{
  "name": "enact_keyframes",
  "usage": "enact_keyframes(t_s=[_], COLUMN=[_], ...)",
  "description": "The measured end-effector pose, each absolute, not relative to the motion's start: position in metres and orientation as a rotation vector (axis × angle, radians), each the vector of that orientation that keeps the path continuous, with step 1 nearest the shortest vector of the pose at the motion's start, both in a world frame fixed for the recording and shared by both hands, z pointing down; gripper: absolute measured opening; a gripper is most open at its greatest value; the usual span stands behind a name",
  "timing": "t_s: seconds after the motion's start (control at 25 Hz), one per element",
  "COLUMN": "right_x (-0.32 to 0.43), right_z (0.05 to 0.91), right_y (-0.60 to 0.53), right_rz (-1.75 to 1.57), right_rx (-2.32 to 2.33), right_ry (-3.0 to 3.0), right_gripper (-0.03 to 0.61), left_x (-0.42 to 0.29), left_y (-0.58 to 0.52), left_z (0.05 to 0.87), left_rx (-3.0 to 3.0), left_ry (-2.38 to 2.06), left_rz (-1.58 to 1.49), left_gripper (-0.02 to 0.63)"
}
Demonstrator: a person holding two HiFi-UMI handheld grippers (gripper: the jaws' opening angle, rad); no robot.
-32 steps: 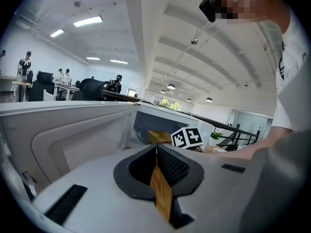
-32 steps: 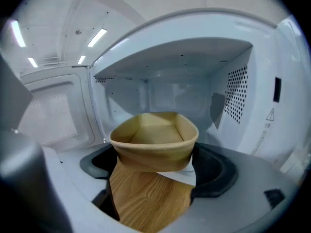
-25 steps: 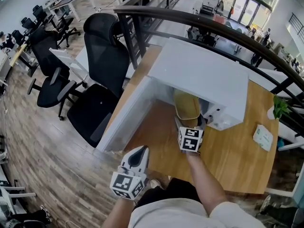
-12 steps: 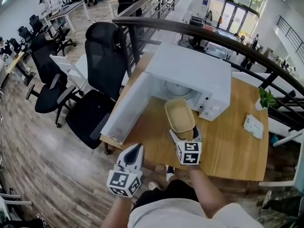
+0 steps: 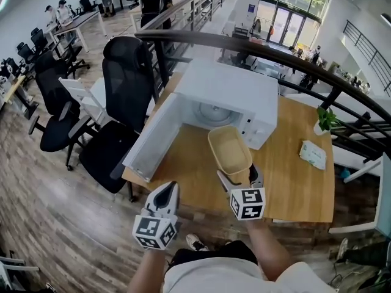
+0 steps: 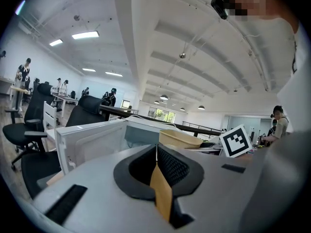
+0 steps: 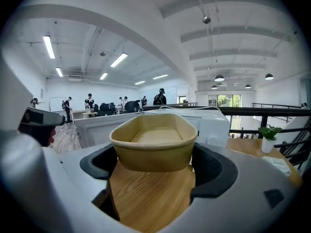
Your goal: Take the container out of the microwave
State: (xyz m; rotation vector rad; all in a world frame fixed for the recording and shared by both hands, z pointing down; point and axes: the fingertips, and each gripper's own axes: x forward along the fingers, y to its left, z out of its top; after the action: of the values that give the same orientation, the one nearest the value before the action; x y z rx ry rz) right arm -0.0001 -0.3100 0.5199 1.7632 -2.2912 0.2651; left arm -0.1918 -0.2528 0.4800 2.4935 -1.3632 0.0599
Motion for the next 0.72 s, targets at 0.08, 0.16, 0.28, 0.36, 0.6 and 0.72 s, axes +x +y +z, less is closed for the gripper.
enact_keyframes(t_s=[0.08, 0.16, 0.28, 0.36, 0.6, 0.72], right_x=[0.008, 0.019, 0.034, 0.044, 0.079, 0.094], right_z=[0.507, 0.495, 0.482, 0.473, 0.45, 0.446], right_y=[-0.299, -0.286, -0.267, -0.254, -0.218, -0.202], right_rz=[0.243, 0.226, 0.229, 0.207, 0.161, 0.183], right_rx=[1.765, 1.763, 1.751, 1.733, 1.705, 1.7], right_ry=[-2.312, -2.326, -2.352, -2.375, -2.437, -2.46], right_gripper=[0.497, 0.497, 0.497, 0.497, 0.497, 0.497], left_x=[-0.183, -0.173, -0.159, -0.151, -0.118, -0.105], left_y=[-0.248, -0.241, -0.227, -0.215, -0.179, -0.161], left_z=[0.473, 0.463, 0.451, 0.447, 0.437, 0.431], left_rx=[2.506, 2.524, 2.529, 2.521, 2.52, 2.52], left_ry=[-1.371, -1.384, -1.417, -1.448, -1.51, -1.532], left_rz=[0.058, 0.056, 0.051, 0.047, 0.049, 0.045], left_gripper=[0.037, 0.037, 0.037, 0.037, 0.037, 0.037])
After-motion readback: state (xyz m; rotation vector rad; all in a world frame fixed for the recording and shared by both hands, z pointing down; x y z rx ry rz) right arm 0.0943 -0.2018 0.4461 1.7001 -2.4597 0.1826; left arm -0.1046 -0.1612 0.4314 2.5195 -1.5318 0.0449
